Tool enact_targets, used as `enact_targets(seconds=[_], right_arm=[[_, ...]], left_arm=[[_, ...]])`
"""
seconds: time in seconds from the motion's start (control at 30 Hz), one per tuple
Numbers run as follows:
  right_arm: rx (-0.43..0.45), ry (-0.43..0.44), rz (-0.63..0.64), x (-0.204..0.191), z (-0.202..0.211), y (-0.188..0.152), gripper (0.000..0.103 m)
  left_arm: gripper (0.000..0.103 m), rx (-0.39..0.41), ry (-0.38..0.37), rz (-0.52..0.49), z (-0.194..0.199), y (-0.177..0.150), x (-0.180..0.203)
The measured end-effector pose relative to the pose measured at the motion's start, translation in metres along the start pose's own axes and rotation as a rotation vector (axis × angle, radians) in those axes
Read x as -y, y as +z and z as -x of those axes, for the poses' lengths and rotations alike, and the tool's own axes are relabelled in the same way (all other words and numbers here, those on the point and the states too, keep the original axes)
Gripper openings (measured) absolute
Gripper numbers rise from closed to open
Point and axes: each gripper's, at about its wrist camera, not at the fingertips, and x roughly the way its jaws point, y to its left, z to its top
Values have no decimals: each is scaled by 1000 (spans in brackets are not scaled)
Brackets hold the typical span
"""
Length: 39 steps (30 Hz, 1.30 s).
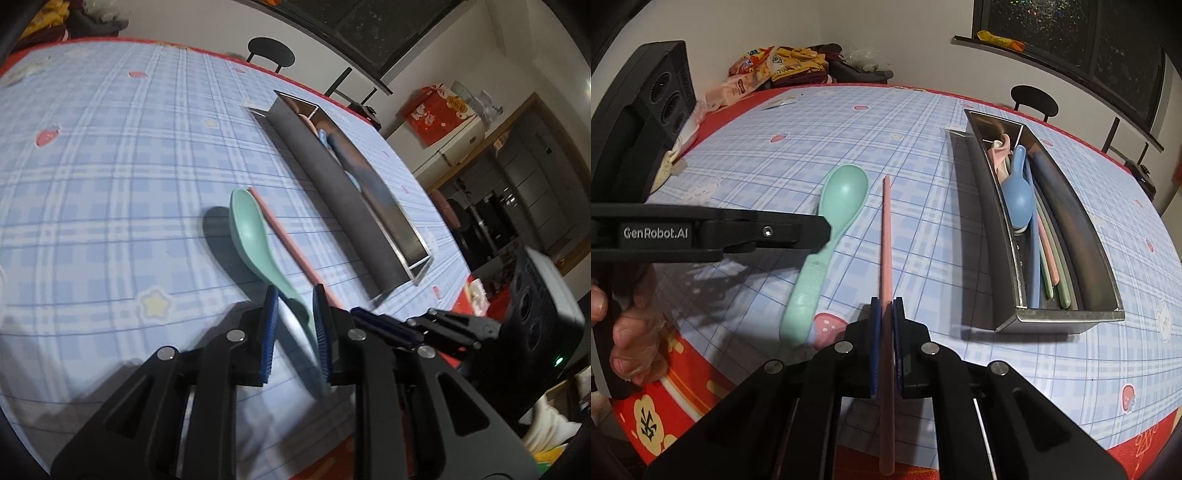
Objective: Organize utensils
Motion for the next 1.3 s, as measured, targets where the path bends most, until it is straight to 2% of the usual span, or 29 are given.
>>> enact_targets(seconds=[0.17,0.4,0.53,0.83,0.93,1.13,1.3], right_arm=[[10,26,-11,3,1,-2,7],[15,56,-30,8,1,-2,8],[16,60,-33,8,2,-4,8],[10,15,-7,-1,-1,0,9],[8,-3,4,-4,-3,3,10],[18,-31,34,-10,-4,3,7],[58,-22,22,-8,4,-2,6]], left_arm=[[22,-36,15,5,-13,-4,4],[20,-18,49,-13,-12,-8,11],[11,24,81,-21,-5,-10,10],[11,115,83,-26,22,-16,-2],[11,158,51,-3,31,-21,-7],[11,239,79,-37,46,-31,-3],[11,252,94,-57,50,-35,2]])
